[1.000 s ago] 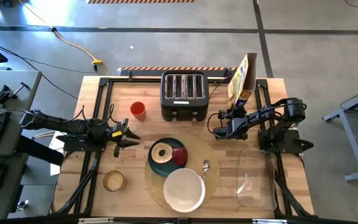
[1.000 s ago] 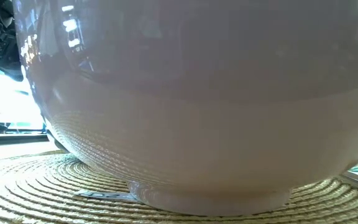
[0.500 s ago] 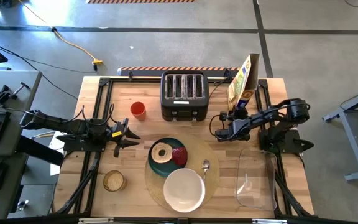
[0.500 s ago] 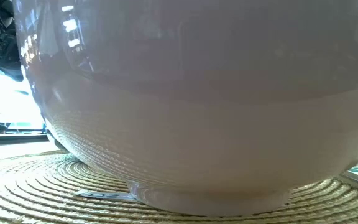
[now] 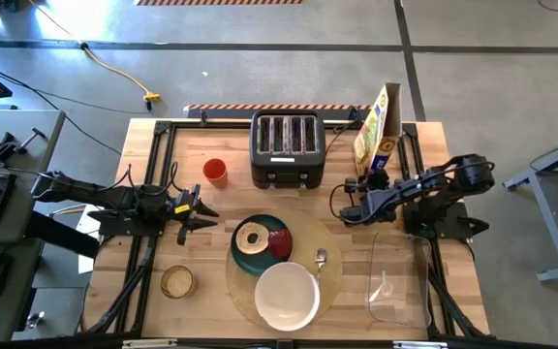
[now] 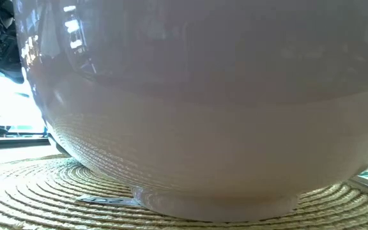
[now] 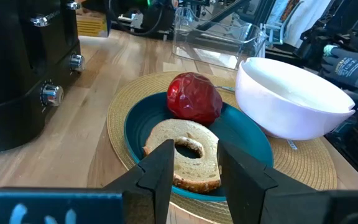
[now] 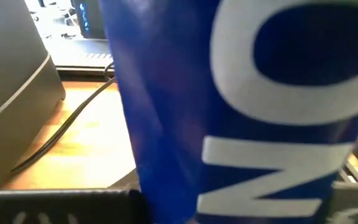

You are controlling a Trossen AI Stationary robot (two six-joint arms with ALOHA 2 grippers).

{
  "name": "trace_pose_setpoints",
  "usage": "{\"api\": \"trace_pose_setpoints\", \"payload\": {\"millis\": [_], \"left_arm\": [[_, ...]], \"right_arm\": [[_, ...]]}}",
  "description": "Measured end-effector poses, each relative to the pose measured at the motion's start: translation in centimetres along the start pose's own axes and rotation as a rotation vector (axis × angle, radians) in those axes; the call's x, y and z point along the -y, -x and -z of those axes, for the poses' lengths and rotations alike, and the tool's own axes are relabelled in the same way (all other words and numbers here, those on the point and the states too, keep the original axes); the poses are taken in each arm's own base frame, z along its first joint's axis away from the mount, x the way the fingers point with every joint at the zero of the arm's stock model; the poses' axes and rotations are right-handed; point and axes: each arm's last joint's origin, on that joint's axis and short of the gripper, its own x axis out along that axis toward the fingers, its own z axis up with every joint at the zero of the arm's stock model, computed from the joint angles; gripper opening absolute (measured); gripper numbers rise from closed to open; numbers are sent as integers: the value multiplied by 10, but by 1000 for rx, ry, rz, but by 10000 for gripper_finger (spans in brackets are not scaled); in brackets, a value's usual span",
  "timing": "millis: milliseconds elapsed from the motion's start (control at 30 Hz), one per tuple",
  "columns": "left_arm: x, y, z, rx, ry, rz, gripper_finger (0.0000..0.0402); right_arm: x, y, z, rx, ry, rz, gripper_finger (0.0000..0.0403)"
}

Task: Arrange a breakfast setting
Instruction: Pour the cereal into the white bowl

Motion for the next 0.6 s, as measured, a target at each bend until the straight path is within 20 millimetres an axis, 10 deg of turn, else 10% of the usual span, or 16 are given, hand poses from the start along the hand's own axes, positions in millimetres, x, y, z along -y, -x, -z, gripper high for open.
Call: {"api": "trace_pose_setpoints", "payload": {"millis": [600], "left_arm": [[0,0,0,0,0,0,113]], "right_arm": [[10,15,2,9,27,-33,60]]}}
